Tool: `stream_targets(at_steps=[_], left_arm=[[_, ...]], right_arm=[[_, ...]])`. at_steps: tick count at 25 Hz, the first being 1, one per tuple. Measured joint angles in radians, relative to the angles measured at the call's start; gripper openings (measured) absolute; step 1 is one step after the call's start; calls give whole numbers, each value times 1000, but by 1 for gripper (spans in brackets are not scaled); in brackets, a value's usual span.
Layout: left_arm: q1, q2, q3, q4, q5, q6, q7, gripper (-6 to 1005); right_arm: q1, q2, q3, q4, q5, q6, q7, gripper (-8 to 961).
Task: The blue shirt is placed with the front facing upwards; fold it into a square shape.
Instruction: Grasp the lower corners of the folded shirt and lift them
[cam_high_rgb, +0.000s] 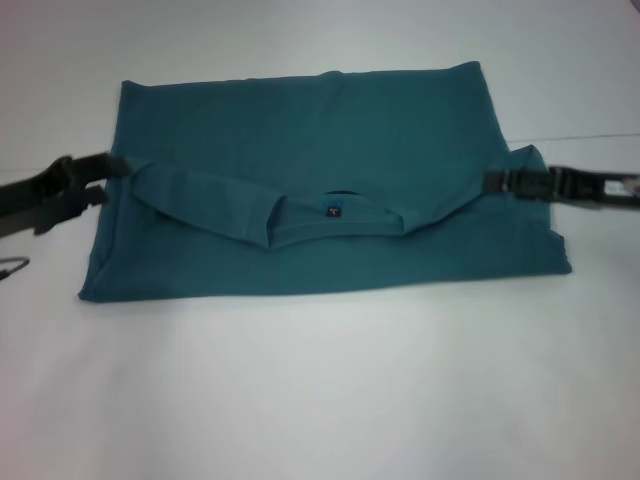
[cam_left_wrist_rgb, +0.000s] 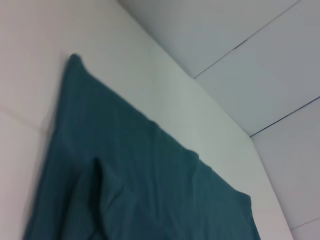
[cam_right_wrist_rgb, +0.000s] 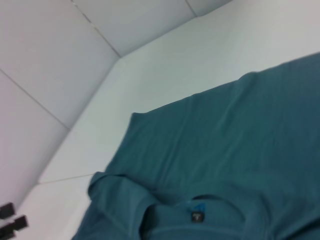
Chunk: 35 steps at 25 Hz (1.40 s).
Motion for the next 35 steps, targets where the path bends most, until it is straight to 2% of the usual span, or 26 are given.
stream_targets(at_steps=[5,10,13,16,25,35], left_arm=[[35,6,-48,-48,5,31,-5,585],[51,14,-52,-62,67,45,3,585],[46,19,-53,-43,137,55,86,585],[40,20,-51,-36,176,22,158,585],[8,24,-44,-121,217,-91,102,584],[-13,17,31,-158,231,-167,103,584]], right_arm=[[-67,3,48,35,35,-81,-59,799],[-80,-2,64,89,35,-123,-115,798],[-80,-5,64,90,30,-124,-129,798],[-78,-8,64,90,29,-123,-135,798],[-75,-9,66,90,29,-115,-135,798],[-78,-9,68,90,29,-114,-134,798]])
